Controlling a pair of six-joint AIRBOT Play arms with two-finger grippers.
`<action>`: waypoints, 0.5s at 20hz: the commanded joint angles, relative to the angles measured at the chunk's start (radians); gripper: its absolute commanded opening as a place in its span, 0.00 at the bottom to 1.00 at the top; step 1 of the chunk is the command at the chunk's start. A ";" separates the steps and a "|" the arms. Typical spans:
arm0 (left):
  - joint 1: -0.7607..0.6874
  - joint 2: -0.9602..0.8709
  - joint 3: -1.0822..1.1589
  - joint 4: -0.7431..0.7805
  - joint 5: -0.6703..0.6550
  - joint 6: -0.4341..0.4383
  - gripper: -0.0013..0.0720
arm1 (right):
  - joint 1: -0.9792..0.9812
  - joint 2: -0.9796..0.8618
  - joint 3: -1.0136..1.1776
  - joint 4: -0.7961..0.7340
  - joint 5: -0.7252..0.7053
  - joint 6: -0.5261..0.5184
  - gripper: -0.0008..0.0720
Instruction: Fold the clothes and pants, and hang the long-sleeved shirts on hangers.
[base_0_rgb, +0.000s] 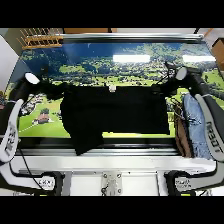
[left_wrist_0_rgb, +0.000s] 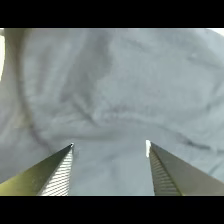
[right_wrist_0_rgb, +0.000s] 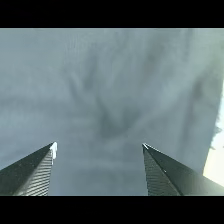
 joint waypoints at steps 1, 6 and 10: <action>0.009 0.175 -0.075 0.126 -0.054 0.002 0.66 | -0.069 0.172 -0.093 -0.027 0.137 -0.051 0.81; -0.033 0.396 -0.423 0.108 -0.020 -0.029 0.66 | -0.249 0.455 -0.605 -0.002 0.064 0.195 0.82; -0.106 0.483 -0.594 0.107 0.054 -0.068 0.66 | -0.367 0.530 -0.911 0.220 -0.118 0.240 0.82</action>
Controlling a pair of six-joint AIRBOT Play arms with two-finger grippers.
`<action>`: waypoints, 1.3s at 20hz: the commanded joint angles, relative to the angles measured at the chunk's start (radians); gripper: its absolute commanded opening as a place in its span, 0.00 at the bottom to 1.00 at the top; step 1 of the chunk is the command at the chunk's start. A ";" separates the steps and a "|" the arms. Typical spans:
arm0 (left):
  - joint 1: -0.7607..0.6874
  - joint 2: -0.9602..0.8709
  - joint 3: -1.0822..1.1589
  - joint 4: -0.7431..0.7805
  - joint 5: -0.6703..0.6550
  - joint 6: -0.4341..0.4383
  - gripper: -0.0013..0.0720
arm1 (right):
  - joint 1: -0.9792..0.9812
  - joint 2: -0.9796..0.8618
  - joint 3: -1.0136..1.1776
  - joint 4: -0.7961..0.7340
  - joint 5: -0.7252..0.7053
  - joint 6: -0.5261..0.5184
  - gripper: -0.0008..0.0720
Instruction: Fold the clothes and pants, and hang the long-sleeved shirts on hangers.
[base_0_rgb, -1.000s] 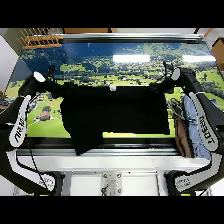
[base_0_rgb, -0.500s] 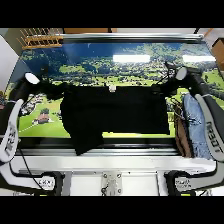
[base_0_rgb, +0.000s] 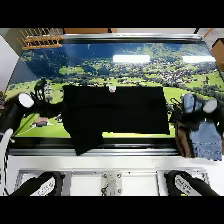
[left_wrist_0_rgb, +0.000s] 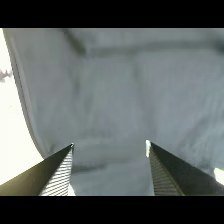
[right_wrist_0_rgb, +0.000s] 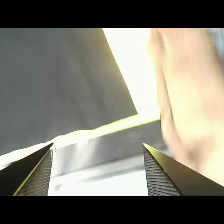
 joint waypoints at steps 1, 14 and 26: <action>-0.058 0.082 -0.143 0.004 0.057 -0.035 0.66 | -0.082 0.066 -0.248 0.177 -0.179 0.061 0.82; -0.068 0.100 -0.174 0.008 0.058 -0.061 0.66 | 0.063 -0.005 -0.340 0.307 -0.547 0.030 0.12; -0.019 0.065 -0.469 -0.206 0.181 -0.018 1.00 | 0.070 -0.003 -0.339 0.307 -0.528 -0.018 0.03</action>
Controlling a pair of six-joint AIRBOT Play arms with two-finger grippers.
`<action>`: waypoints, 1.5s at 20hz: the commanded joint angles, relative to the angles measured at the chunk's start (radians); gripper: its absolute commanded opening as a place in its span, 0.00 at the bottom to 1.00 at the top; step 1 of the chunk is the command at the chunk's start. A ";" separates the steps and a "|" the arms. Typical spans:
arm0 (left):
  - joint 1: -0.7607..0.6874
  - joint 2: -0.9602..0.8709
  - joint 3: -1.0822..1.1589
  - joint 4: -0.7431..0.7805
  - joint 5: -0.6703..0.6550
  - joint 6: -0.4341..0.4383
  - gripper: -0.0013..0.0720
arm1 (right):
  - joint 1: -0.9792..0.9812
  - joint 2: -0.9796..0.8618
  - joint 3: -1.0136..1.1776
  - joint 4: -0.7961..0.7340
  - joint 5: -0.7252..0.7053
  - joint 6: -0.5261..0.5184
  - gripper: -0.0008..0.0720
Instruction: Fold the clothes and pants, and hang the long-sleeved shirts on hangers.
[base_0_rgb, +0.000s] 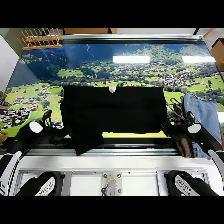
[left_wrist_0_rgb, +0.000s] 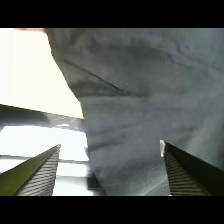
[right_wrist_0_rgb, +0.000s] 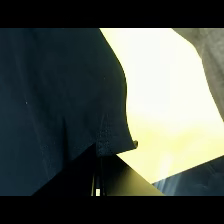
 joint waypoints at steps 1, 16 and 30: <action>-0.089 -0.049 -0.047 -0.059 0.066 0.014 1.00 | 0.001 0.000 0.000 0.000 0.003 -0.004 0.03; 0.025 0.118 0.083 0.064 -0.249 0.045 0.03 | 0.000 0.108 0.171 -0.244 0.410 -0.086 0.03; 0.071 0.214 0.337 0.085 -0.517 0.068 0.03 | 0.014 0.064 0.520 -0.351 0.818 -0.064 0.03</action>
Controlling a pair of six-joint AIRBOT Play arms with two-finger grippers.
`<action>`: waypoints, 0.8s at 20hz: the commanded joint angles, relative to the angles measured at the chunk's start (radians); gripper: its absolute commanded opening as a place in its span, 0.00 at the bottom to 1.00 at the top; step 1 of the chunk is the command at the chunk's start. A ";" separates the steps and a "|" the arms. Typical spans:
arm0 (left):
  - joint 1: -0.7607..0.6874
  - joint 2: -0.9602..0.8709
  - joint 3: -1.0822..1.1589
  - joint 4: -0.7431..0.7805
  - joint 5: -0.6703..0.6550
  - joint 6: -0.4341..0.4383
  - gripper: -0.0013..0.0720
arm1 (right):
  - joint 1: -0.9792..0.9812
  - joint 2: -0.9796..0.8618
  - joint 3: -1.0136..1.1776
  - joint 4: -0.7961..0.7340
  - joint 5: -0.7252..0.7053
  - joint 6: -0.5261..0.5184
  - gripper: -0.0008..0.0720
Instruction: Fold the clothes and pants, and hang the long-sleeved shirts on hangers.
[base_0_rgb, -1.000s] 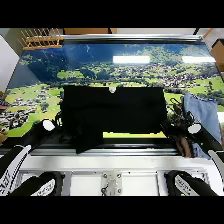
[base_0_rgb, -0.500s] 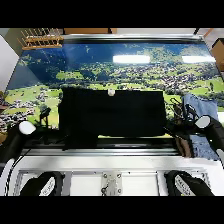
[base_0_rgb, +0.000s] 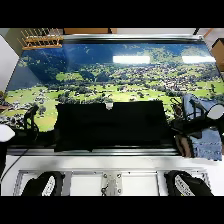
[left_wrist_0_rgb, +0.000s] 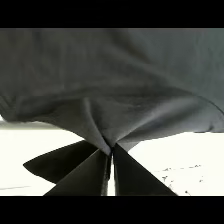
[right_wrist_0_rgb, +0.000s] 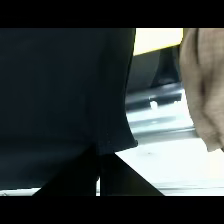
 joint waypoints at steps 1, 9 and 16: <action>-0.037 -0.180 0.134 0.004 0.059 0.040 0.03 | 0.023 -0.102 0.133 -0.008 0.004 0.006 0.03; -0.077 -0.621 0.463 0.003 0.141 0.081 0.03 | 0.113 -0.480 0.454 -0.009 -0.036 0.018 0.03; -0.073 -0.853 0.686 -0.002 0.128 0.080 0.03 | 0.113 -0.573 0.515 -0.001 -0.164 0.060 0.04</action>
